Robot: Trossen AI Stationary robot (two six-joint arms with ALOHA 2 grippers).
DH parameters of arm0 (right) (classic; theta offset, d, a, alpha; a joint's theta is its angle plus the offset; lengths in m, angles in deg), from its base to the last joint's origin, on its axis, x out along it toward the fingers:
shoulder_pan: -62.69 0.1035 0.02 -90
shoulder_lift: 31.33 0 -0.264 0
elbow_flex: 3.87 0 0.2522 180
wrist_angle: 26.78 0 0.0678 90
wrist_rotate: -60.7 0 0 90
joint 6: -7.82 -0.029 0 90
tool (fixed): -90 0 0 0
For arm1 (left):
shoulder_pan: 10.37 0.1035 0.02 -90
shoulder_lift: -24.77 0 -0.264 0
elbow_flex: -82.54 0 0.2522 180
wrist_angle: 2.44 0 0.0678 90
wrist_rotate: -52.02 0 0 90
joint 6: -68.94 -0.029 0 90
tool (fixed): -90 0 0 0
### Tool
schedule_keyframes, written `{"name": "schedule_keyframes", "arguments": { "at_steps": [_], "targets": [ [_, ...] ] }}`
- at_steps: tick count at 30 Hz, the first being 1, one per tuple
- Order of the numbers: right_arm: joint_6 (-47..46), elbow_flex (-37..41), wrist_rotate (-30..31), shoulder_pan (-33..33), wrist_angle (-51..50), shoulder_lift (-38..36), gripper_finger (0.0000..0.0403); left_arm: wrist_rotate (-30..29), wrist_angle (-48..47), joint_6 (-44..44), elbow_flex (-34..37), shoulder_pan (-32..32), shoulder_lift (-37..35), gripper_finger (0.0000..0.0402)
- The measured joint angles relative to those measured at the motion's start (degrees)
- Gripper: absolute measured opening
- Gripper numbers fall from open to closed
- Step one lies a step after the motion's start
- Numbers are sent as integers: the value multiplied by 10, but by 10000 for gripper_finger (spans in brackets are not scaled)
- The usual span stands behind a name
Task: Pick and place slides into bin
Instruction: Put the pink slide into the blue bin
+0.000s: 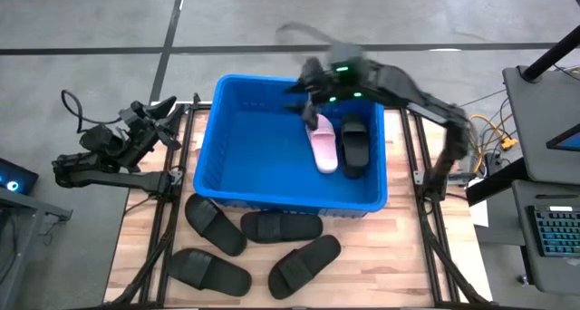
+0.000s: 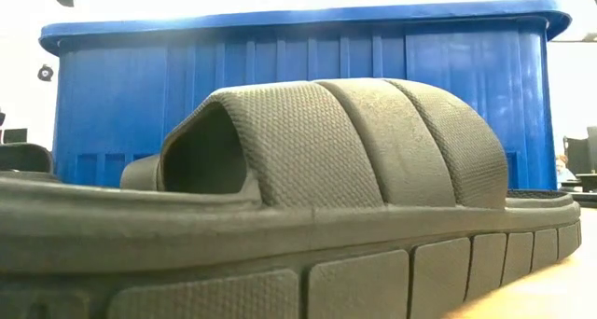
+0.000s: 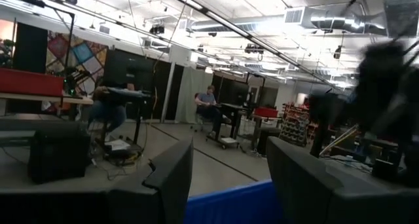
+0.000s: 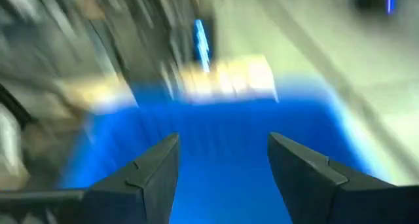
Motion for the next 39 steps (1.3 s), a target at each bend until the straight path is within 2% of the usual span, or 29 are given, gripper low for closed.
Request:
{"name": "schedule_keyframes", "arguments": {
  "at_steps": [3,5,9,14,16,22,27,31,35,39],
  "targets": [
    [-6,54,-21,24,162,-68,219,0,0,-5,0,0,-1,180],
    [1,95,-21,38,233,-111,219,0,0,-19,0,0,-1,180],
    [-1,189,-8,53,264,-190,219,0,1,-35,0,0,-2,180],
    [-56,344,77,61,306,-286,219,-1,1,-45,0,0,-7,180],
    [-80,413,102,63,355,-318,219,-1,1,-58,0,0,-9,180],
    [-146,605,117,63,553,-400,219,-1,0,-64,0,0,-19,180],
    [-176,734,146,63,684,-452,219,0,-39,-60,0,0,-33,180],
    [-195,809,196,63,747,-488,219,30,-79,-34,0,0,-45,180],
    [-219,857,247,63,768,-513,219,65,-132,18,0,0,-60,180],
    [-238,874,254,63,770,-526,219,74,-210,66,-14,0,-68,180]
  ]
}}
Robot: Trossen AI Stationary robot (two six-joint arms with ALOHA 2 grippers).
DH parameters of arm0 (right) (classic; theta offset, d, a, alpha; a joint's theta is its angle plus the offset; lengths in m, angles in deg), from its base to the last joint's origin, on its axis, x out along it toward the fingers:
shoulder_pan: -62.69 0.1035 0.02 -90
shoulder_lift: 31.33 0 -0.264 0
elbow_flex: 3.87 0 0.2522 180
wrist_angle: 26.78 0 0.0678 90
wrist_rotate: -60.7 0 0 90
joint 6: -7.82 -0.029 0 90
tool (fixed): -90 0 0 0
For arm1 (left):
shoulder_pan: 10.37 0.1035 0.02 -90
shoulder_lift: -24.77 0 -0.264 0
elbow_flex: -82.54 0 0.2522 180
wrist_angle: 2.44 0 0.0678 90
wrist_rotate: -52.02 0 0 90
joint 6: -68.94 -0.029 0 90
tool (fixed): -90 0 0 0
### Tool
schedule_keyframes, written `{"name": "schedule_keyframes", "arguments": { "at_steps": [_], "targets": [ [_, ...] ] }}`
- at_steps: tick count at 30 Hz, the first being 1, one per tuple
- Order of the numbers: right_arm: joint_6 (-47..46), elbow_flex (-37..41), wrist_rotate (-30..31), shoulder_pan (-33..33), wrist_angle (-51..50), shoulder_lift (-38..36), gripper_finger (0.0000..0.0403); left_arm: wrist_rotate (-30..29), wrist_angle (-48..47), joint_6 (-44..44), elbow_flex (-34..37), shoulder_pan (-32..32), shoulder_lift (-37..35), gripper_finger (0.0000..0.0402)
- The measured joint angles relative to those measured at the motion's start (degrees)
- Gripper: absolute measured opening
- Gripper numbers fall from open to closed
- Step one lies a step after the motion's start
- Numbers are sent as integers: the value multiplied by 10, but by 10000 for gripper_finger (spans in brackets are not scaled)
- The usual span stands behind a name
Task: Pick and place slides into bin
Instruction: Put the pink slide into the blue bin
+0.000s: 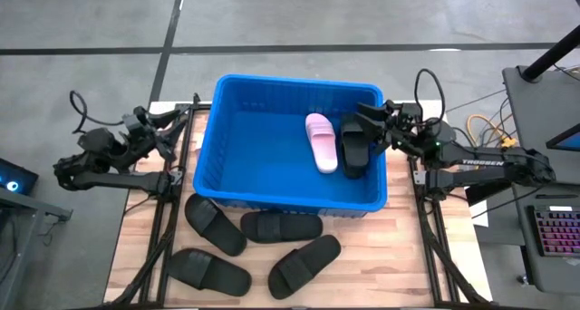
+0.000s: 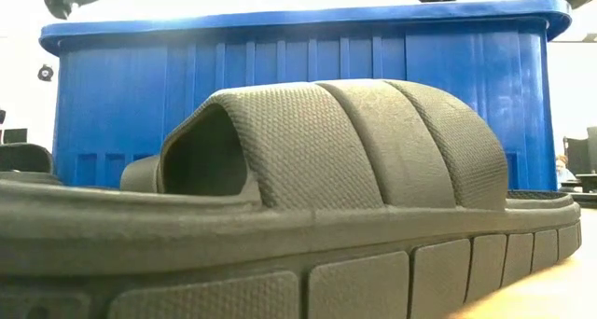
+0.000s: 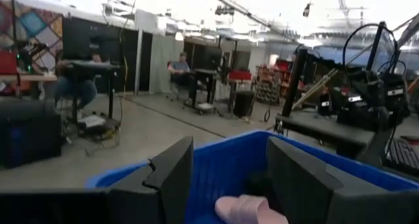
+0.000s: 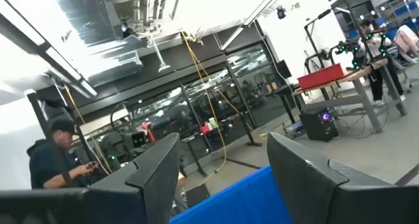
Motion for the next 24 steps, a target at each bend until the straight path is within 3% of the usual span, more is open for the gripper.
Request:
{"name": "schedule_keyframes", "arguments": {
  "at_steps": [9,14,18,24],
  "targets": [
    [5,1,0,0,-1,2,219,13,-68,-1,-84,0,62,180],
    [7,1,2,0,-1,1,219,8,-234,-4,-157,0,149,180],
    [7,1,4,0,-1,1,219,-16,-380,48,-212,0,208,180],
    [8,1,14,0,-2,1,219,-24,-506,126,-246,1,223,180]
  ]
}}
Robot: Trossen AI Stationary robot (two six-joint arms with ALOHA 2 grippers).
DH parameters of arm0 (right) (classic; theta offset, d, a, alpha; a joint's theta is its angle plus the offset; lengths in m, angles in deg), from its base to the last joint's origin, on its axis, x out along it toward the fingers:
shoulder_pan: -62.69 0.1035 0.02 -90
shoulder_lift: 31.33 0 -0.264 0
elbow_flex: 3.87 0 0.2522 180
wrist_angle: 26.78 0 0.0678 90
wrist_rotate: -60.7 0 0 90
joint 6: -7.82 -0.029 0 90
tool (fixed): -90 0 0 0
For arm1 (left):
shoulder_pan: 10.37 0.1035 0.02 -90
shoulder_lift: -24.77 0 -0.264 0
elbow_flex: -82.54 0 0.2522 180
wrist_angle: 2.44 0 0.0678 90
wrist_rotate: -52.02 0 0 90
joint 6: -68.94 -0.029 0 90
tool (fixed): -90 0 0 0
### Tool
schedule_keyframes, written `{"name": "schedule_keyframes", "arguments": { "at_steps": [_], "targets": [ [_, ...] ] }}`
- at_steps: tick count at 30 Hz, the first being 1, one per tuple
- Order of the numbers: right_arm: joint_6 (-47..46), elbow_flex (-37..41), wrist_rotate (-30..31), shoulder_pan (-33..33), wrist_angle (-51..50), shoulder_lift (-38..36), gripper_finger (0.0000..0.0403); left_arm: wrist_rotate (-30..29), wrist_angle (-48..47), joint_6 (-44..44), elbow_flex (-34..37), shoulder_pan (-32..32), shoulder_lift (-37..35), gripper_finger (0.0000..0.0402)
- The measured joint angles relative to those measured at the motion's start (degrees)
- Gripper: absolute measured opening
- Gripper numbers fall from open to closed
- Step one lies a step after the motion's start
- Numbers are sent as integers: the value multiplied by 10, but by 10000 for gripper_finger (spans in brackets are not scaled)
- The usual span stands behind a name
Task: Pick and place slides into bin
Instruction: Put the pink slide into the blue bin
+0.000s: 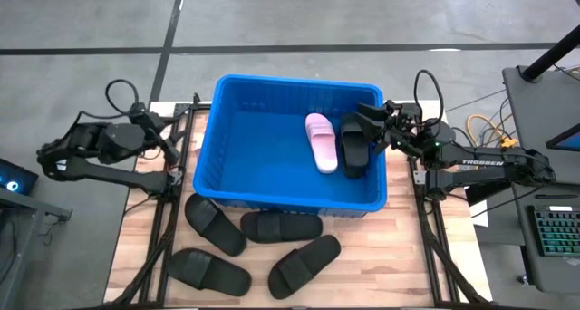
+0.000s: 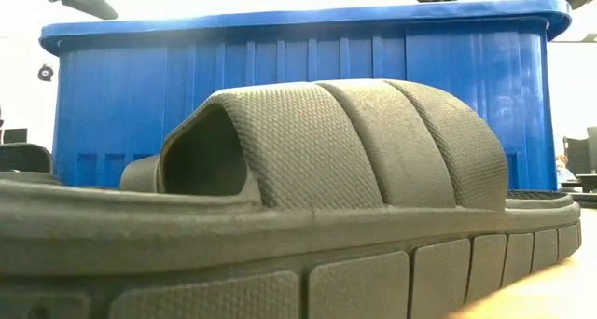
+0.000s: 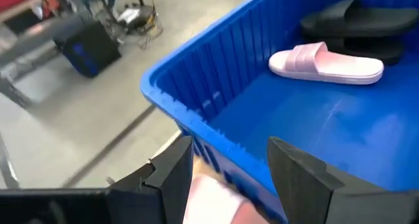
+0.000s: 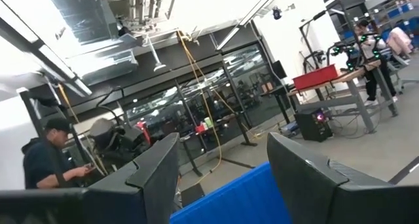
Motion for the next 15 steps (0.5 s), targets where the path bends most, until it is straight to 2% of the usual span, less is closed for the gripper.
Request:
{"name": "schedule_keyframes", "arguments": {
  "at_steps": [5,11,15],
  "targets": [
    [16,0,14,-1,0,0,219,18,-25,65,9,0,-51,180],
    [29,0,37,-1,0,0,219,6,-64,85,12,0,-114,180],
    [25,0,45,-1,0,0,219,30,-70,120,12,0,-138,180]
  ]
}}
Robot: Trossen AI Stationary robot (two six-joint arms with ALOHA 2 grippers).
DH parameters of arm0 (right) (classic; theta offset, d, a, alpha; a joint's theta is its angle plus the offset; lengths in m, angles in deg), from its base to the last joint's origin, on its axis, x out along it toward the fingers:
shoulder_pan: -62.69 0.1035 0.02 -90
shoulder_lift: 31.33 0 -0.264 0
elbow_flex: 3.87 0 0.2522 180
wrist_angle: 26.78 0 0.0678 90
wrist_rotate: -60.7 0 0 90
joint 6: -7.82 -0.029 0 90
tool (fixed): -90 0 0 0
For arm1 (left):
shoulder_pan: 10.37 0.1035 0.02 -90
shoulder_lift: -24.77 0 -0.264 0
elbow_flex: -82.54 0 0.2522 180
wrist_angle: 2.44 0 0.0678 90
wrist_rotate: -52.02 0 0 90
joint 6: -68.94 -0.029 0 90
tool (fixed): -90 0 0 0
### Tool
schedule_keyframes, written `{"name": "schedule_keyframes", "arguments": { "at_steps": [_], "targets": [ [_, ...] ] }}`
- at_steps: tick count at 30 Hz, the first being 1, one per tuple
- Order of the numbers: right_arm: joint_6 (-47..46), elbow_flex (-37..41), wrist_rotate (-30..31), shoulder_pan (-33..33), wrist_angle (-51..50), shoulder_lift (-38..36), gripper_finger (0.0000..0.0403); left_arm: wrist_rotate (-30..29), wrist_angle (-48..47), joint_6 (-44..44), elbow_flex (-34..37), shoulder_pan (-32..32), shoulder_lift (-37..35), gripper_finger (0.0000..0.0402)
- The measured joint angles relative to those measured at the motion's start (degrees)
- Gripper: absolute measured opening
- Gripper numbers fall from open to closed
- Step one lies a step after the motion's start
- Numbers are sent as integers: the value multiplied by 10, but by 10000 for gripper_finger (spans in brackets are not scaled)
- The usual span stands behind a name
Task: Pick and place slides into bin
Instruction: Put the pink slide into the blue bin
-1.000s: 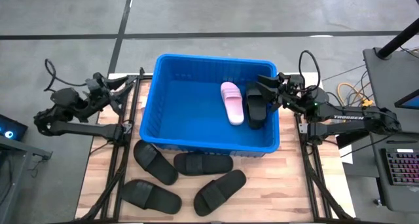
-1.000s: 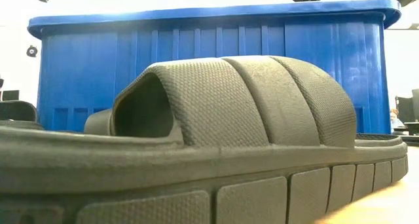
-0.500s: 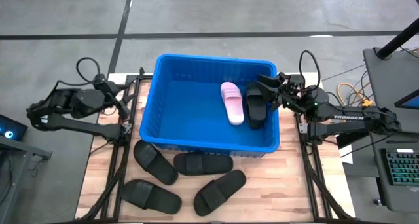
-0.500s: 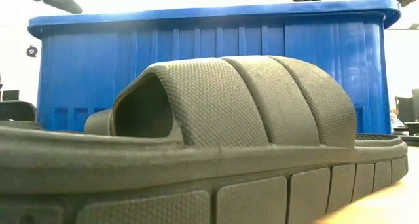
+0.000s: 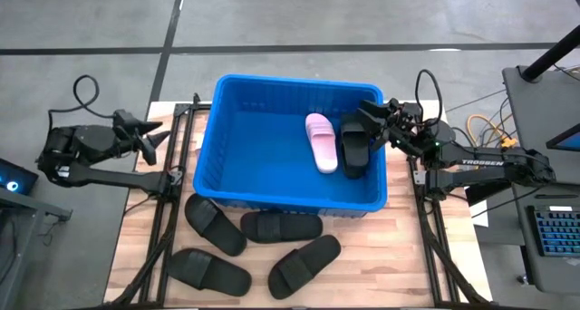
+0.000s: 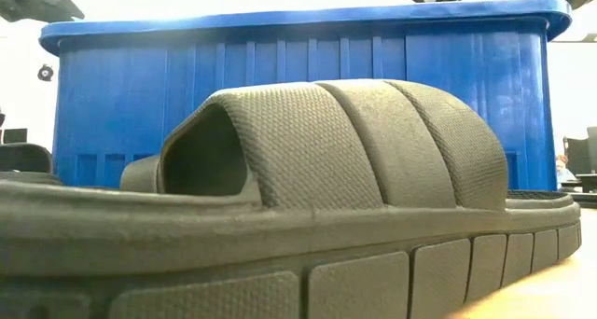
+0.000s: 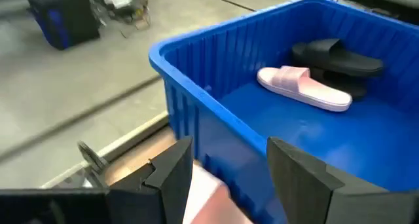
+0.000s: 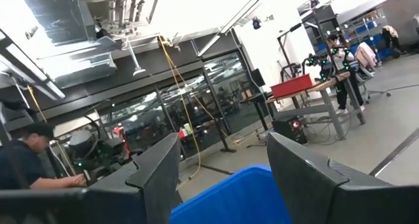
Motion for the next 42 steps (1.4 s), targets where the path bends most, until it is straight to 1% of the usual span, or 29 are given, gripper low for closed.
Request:
{"name": "schedule_keyframes", "arguments": {
  "at_steps": [3,6,8,9,11,15,16,20,25,28,31,33,35,37,38,40,42],
  "targets": [
    [-2,0,0,0,0,0,219,4,-29,52,2,0,-3,180],
    [-19,0,0,0,1,0,219,7,-64,150,3,0,6,180],
    [-30,0,0,0,1,0,219,3,-87,232,4,0,17,180],
    [-33,0,0,0,1,0,219,-13,-92,261,7,0,22,180],
    [-39,0,0,0,1,0,219,-78,-85,314,14,0,32,180],
    [-55,0,0,0,2,0,219,-206,-74,469,22,0,44,180],
    [-57,0,0,0,2,0,219,-224,-76,505,24,0,45,180],
    [-57,0,0,0,2,1,219,-257,-77,633,41,0,40,180],
    [-57,0,0,0,0,1,219,-278,-71,866,86,0,28,180],
    [-56,0,0,0,-2,1,219,-287,-38,911,119,0,27,180],
    [-52,0,0,0,-5,1,219,-308,12,917,151,0,29,180],
    [-52,0,0,0,-5,1,219,-309,36,920,171,0,31,180],
    [-52,0,0,0,-5,1,219,-300,46,950,189,0,32,180],
    [-51,0,0,0,-5,1,219,-272,43,999,206,0,31,180],
    [-50,0,0,0,-5,1,219,-259,42,1005,211,0,31,180],
    [-50,0,0,0,-5,1,219,-248,42,984,213,0,31,180],
    [-50,0,0,0,-6,1,219,-249,42,934,208,0,31,180]
  ]
}}
